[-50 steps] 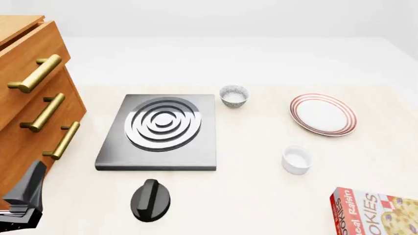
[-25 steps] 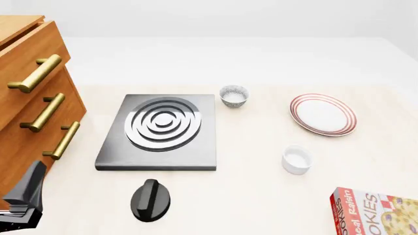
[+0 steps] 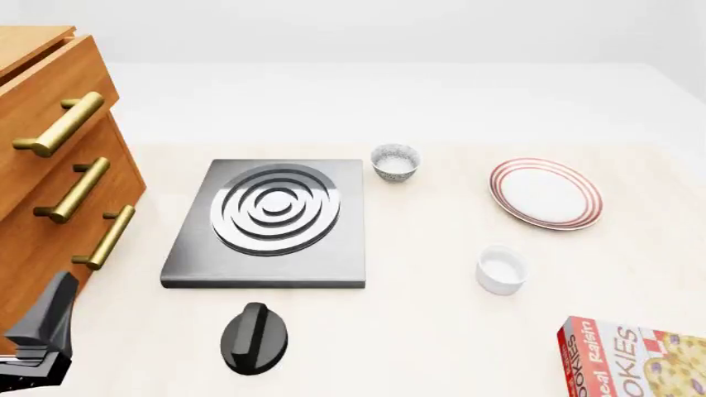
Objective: Pick the akita bowl next to the cookies box and place it on the plate.
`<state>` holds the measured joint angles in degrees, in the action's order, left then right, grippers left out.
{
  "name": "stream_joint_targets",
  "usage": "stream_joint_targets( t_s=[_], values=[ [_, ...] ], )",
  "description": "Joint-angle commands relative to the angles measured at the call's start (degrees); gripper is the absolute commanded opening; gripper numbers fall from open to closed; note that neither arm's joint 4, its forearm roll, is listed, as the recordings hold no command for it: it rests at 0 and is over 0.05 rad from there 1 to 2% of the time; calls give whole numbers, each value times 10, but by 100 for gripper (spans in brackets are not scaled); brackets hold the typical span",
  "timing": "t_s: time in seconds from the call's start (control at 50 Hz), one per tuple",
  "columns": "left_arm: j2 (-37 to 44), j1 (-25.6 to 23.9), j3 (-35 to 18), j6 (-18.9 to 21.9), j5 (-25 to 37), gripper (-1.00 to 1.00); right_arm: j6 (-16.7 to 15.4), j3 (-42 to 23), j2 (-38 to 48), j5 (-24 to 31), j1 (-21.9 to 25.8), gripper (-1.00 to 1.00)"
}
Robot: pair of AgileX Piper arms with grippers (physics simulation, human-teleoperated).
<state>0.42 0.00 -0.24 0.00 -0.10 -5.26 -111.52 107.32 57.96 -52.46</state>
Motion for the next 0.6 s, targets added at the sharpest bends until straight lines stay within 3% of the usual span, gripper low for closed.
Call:
stream_joint_targets(
  t_s=[0.02, 0.6],
  values=[
    [0, 0, 0, 0, 0, 100, 5, 9, 24, -28, 9, 100],
    [0, 0, 0, 0, 0, 100, -13, 101, 74, -130, 10, 100]
  ],
)
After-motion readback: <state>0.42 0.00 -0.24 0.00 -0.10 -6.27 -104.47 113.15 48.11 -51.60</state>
